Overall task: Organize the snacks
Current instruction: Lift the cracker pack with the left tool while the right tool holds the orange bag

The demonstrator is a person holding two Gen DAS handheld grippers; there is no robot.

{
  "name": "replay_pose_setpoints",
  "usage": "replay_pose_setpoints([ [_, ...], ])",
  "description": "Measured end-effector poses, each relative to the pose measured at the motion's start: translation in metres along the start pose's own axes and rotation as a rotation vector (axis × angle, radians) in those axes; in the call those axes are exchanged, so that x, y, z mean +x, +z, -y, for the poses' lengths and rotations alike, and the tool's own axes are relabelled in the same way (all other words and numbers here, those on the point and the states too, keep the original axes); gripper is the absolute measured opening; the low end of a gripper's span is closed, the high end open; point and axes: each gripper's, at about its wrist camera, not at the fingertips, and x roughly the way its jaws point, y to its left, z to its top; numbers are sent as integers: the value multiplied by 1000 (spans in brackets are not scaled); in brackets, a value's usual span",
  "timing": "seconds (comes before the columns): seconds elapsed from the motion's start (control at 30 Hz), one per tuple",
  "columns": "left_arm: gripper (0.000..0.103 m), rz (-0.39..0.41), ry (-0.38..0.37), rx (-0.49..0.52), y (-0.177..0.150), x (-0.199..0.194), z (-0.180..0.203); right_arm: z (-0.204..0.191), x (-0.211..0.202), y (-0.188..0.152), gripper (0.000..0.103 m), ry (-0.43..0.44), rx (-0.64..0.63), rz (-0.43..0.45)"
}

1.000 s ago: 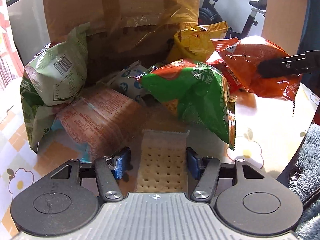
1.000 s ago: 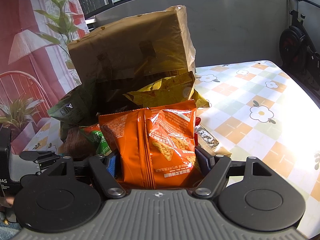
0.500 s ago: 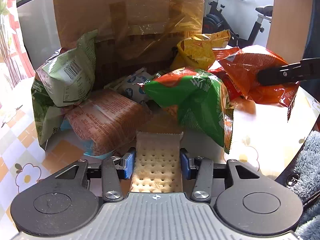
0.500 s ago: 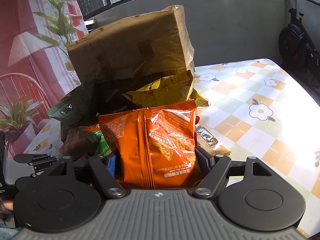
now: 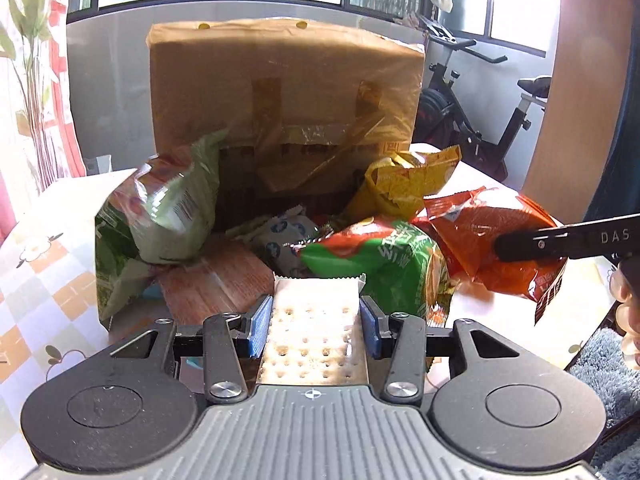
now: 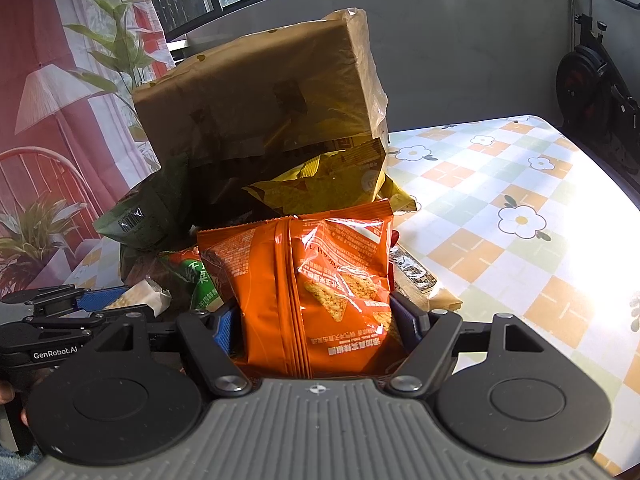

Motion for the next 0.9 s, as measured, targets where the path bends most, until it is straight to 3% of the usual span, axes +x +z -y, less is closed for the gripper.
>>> replay_pose_setpoints([
  [0.9, 49, 61, 35, -21, 5, -7, -8, 1, 2, -2, 75, 1, 1, 0],
])
